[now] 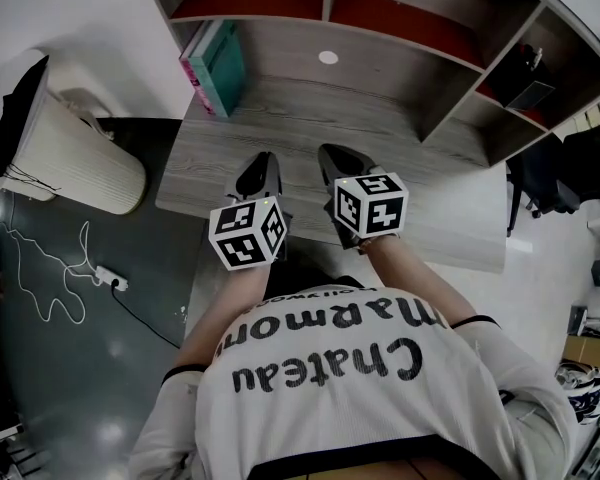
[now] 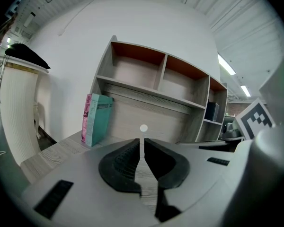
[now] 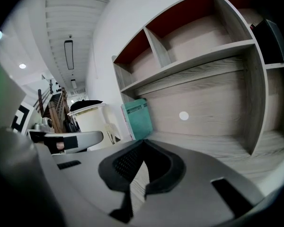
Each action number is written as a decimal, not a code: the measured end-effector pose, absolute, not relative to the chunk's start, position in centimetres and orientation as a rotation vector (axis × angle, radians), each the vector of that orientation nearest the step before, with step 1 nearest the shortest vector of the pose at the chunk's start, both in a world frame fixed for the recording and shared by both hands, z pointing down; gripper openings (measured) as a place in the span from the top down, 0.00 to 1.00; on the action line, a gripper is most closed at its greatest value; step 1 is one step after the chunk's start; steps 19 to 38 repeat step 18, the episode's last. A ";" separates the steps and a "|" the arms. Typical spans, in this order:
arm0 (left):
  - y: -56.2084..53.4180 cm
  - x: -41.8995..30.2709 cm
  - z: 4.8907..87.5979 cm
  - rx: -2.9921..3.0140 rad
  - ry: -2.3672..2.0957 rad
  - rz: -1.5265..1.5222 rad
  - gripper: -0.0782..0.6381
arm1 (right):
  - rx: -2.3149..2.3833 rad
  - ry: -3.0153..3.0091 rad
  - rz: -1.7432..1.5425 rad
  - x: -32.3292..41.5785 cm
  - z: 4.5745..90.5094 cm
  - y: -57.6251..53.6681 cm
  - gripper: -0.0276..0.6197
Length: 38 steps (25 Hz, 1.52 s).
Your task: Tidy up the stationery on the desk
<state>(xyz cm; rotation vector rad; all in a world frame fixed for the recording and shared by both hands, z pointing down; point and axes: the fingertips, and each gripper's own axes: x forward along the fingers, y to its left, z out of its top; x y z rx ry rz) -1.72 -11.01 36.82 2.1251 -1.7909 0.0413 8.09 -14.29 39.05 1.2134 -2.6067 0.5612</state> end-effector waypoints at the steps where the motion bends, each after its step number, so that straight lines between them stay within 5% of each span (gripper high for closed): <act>1: -11.0 -1.7 36.9 2.123 -1.790 0.040 0.84 | 1.214 -2.604 0.565 8.2 39.2 -14.3 0.93; 38: -10.8 -0.6 38.0 2.103 -1.766 0.027 0.84 | 1.238 -2.575 0.606 10.0 40.5 -14.1 0.93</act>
